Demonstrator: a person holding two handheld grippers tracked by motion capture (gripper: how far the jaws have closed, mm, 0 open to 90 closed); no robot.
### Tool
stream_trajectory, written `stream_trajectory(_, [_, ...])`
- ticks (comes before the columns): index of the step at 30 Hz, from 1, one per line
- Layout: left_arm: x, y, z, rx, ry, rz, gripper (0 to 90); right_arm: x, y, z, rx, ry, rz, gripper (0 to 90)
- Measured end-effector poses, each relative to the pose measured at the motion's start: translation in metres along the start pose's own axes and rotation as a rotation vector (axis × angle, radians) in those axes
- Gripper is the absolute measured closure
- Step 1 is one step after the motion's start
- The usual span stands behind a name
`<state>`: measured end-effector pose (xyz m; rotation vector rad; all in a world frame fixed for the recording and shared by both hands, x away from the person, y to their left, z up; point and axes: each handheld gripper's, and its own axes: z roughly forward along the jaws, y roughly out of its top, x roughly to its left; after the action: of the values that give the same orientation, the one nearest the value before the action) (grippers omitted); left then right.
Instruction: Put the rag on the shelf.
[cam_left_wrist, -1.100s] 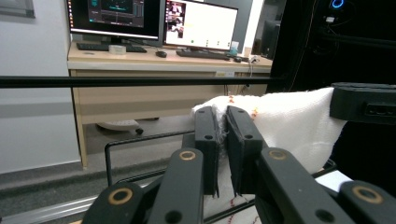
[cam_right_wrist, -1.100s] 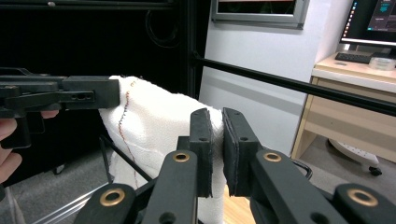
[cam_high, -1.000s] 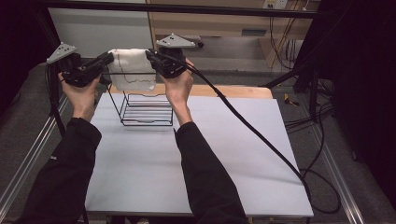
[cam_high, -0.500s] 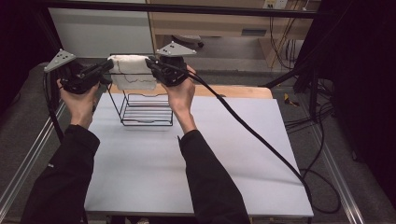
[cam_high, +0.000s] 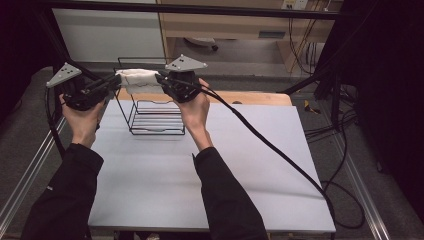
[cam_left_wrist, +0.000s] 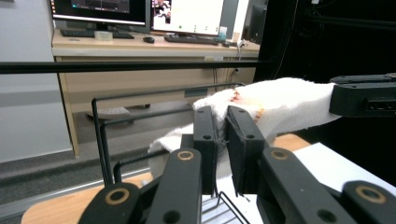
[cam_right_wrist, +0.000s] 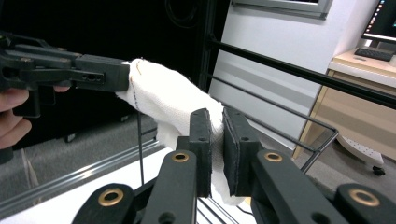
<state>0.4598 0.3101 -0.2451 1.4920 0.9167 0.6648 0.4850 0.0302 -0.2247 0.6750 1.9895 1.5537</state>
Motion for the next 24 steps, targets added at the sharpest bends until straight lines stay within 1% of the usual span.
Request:
stream_trajectory(2, [0.0,-0.003,-0.001,0.004,-0.004,-0.012,81.8,0.001,-0.003,0.0,0.007,0.004,-0.009,82.7])
stream_trajectory(3, [0.0,-0.004,-0.002,0.006,-0.005,-0.02,82.0,0.002,-0.004,0.0,0.01,0.007,-0.003,82.7])
stream_trajectory(7, [-0.001,-0.009,-0.002,0.015,-0.007,-0.023,82.0,0.003,-0.01,0.0,0.019,0.013,-0.003,82.6])
stream_trajectory(10, [-0.002,-0.008,-0.005,0.021,-0.005,-0.016,81.1,0.003,-0.013,0.0,0.027,0.018,-0.005,82.6])
stream_trajectory(14, [-0.004,0.002,-0.013,0.016,0.006,0.003,78.6,0.005,-0.016,0.0,0.03,0.021,-0.011,82.5])
stream_trajectory(17, [-0.006,0.014,-0.019,-0.005,0.01,0.007,78.6,0.006,-0.016,-0.001,0.033,0.016,-0.019,82.5])
stream_trajectory(19, [-0.007,0.022,-0.02,-0.009,0.017,0.009,79.3,0.007,-0.017,-0.001,0.031,0.014,-0.019,82.5])
stream_trajectory(21, [-0.009,0.028,-0.016,0.012,0.017,0.0,82.1,0.008,-0.018,0.0,0.034,0.013,-0.025,82.4])
stream_trajectory(24, [-0.013,0.03,-0.005,0.05,0.016,0.007,85.8,0.008,-0.018,-0.001,0.036,0.012,-0.028,82.3])
